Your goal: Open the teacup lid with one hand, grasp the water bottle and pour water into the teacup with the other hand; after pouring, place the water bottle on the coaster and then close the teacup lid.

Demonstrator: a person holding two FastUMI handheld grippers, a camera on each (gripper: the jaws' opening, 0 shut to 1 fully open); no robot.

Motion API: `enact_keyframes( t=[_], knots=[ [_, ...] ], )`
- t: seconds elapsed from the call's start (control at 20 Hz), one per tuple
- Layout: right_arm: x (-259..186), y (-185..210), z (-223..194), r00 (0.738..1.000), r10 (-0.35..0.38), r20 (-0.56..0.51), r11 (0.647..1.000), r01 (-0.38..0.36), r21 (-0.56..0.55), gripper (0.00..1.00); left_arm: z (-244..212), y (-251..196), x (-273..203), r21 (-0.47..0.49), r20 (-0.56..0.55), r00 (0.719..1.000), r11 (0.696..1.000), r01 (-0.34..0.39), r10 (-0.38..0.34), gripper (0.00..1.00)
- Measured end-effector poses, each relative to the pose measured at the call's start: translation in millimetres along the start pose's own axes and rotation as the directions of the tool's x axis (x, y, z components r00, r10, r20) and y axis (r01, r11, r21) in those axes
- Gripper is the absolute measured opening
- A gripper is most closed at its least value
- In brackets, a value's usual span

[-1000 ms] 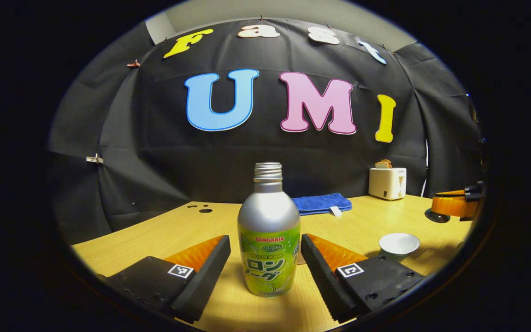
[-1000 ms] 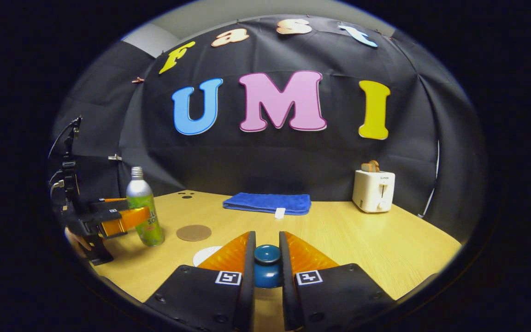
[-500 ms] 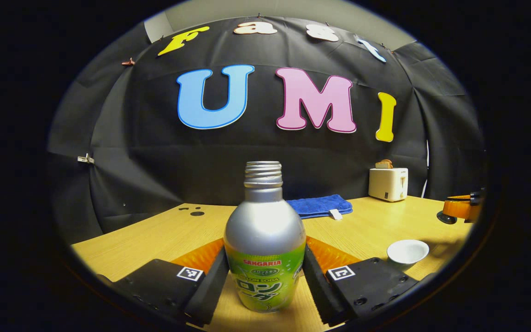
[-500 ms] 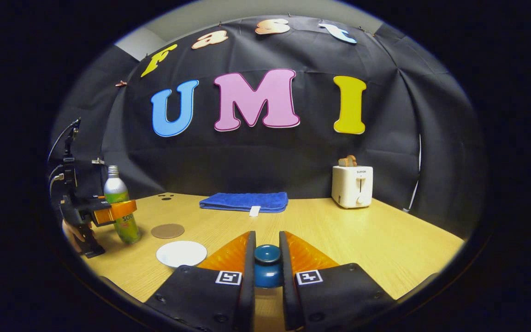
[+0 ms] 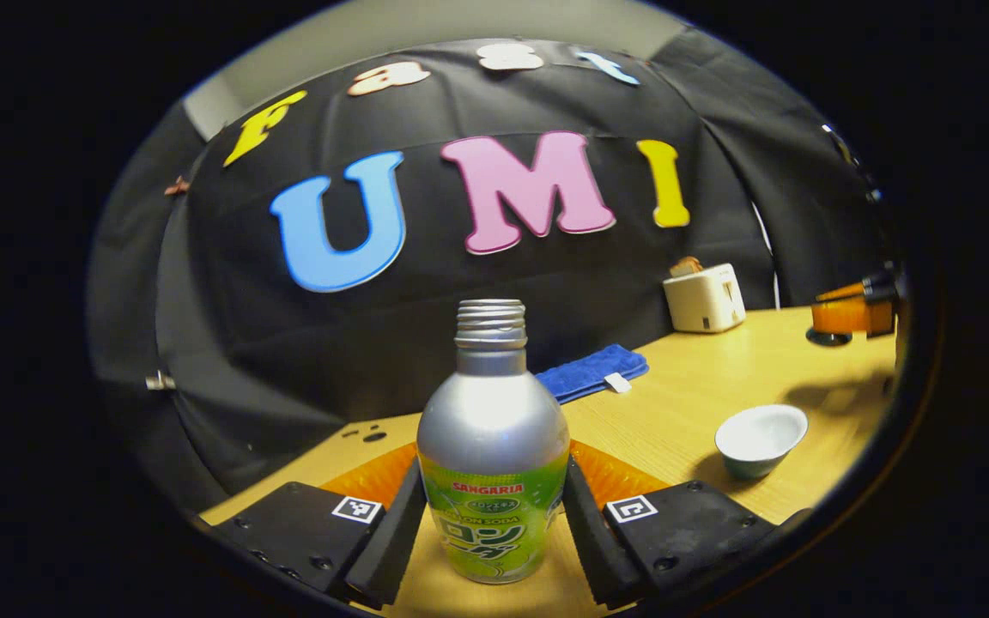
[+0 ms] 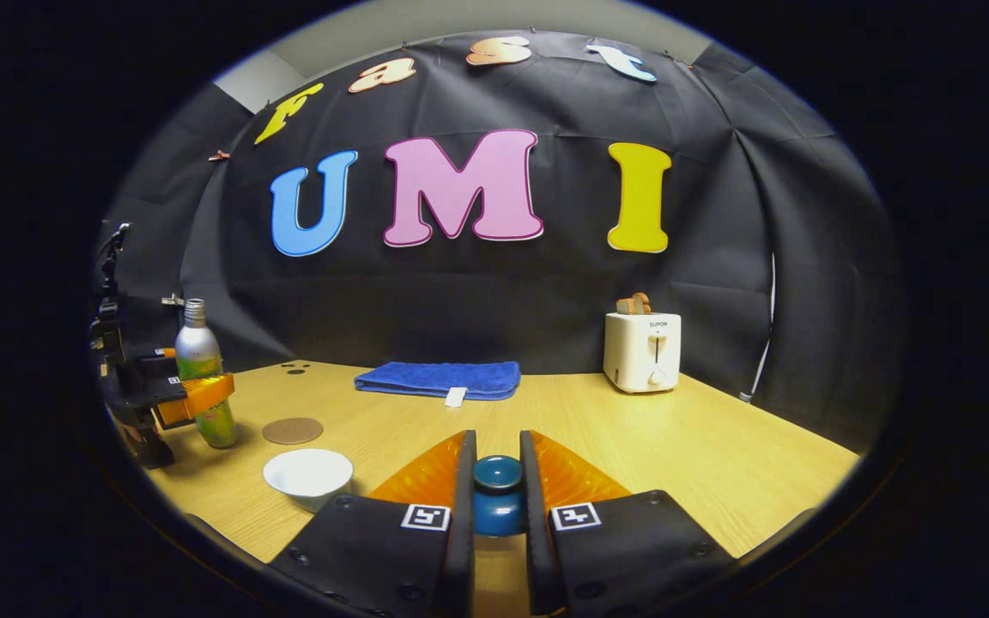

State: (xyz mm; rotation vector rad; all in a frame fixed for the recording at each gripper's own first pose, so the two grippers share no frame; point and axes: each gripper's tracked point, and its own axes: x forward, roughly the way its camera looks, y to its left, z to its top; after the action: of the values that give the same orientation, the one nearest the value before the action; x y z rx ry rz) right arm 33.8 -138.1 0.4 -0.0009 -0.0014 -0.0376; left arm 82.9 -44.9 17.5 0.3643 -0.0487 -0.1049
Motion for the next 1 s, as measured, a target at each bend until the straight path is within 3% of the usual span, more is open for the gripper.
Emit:
enact_keyframes(
  t=[0.15,0.25,0.4,0.55,0.75,1.0],
  knots=[
    [-1,-6,0,1.000,-0.008,0.000,1.000,0.008,0.000,0.28,7,-12,3,0.201,-0.011,0.998,0.977,0.068,-0.067,0.80],
    [-1,-5,0,1.000,-0.006,0.001,1.000,0.006,-0.001,0.28,2,-29,5,0.333,-0.081,0.988,0.931,0.152,-0.133,0.80],
    [0,-6,0,1.000,-0.006,0.001,1.000,0.006,0.000,0.28,-6,-54,5,0.531,-0.155,0.968,0.809,0.251,-0.199,0.80],
    [0,-6,0,1.000,-0.005,0.002,1.000,0.005,0.000,0.28,-1,-69,9,0.699,-0.156,0.963,0.664,0.266,-0.222,0.80],
    [0,-6,0,1.000,-0.005,0.002,1.000,0.005,0.000,0.28,-5,-73,19,0.788,-0.183,0.955,0.546,0.284,-0.232,0.80],
    [0,-6,0,1.000,-0.005,0.002,1.000,0.005,0.001,0.28,-3,-69,24,0.891,-0.199,0.955,0.366,0.269,-0.218,0.80]
  ],
)
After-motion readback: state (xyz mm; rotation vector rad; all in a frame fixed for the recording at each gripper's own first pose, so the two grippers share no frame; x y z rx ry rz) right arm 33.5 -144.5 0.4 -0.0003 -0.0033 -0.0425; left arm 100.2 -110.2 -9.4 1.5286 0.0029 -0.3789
